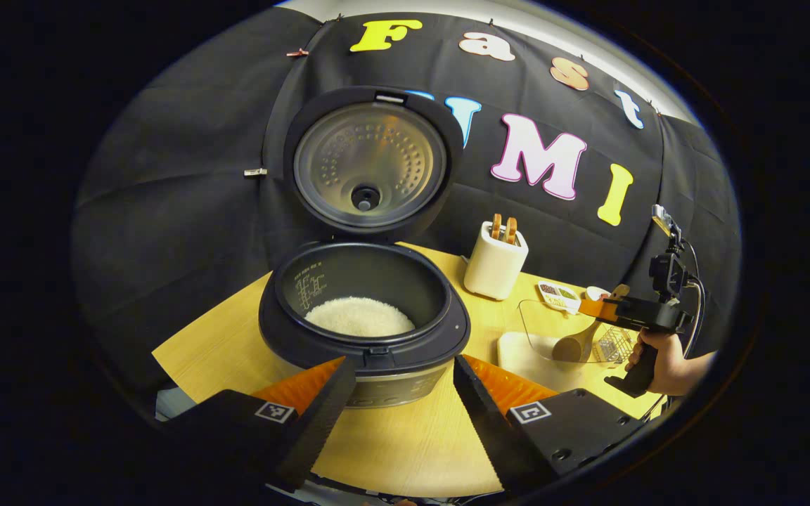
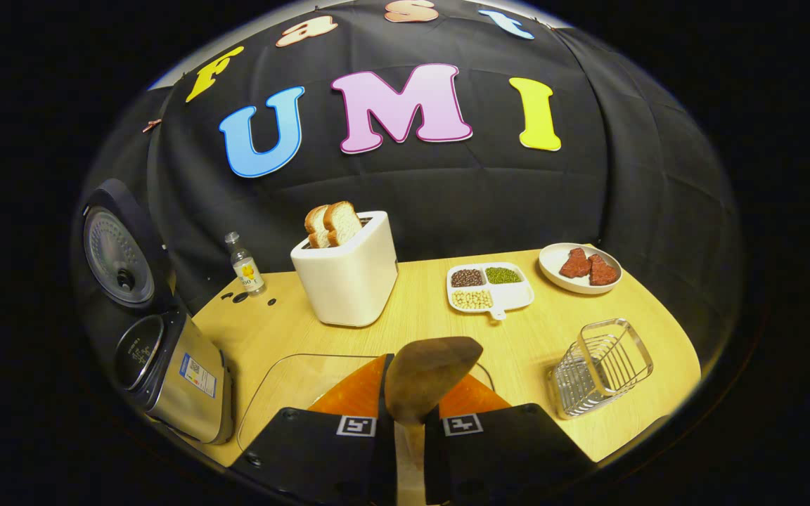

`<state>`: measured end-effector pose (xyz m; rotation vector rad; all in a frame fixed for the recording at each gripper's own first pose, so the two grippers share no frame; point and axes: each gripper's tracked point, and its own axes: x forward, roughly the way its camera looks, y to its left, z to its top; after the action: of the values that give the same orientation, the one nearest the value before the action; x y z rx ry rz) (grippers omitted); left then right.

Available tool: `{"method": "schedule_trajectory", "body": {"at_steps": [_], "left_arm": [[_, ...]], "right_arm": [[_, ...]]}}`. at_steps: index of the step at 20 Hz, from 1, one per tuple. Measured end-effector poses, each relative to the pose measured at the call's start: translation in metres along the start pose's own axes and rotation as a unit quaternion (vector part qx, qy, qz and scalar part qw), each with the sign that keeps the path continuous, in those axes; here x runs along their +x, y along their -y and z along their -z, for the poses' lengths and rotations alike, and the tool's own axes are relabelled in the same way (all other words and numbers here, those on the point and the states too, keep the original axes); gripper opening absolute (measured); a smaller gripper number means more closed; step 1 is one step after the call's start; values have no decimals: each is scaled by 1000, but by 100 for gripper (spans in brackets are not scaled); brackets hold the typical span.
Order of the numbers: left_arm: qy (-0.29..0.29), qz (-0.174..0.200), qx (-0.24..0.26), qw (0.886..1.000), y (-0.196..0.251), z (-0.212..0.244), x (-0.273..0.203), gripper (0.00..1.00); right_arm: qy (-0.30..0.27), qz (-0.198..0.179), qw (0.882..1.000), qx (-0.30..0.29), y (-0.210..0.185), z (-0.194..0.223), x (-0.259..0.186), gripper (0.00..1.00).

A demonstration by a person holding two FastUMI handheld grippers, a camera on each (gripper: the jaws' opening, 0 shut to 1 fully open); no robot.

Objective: Close the left gripper, press the button to open the rice cooker; take a wooden spoon from the chopstick holder with the right hand, scoop a spoonful of rice and pour it into the rice cooker, then put the wooden spoon back into the chopstick holder.

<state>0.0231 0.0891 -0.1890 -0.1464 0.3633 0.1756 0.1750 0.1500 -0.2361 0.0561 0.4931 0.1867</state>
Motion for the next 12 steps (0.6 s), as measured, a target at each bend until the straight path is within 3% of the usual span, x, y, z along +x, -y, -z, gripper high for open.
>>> {"method": "schedule_trajectory", "body": {"at_steps": [3,7,12], "left_arm": [[1,-2,-2,1000,-4,1,-3,95],[-1,-9,-6,1000,-14,-1,-3,95],[8,-19,-17,1000,-26,-12,-6,95]], "right_arm": [[-15,-14,999,26,-18,5,-1,19],[-60,-36,992,108,-50,19,1,19],[-86,-36,985,148,-64,21,6,20]]}}
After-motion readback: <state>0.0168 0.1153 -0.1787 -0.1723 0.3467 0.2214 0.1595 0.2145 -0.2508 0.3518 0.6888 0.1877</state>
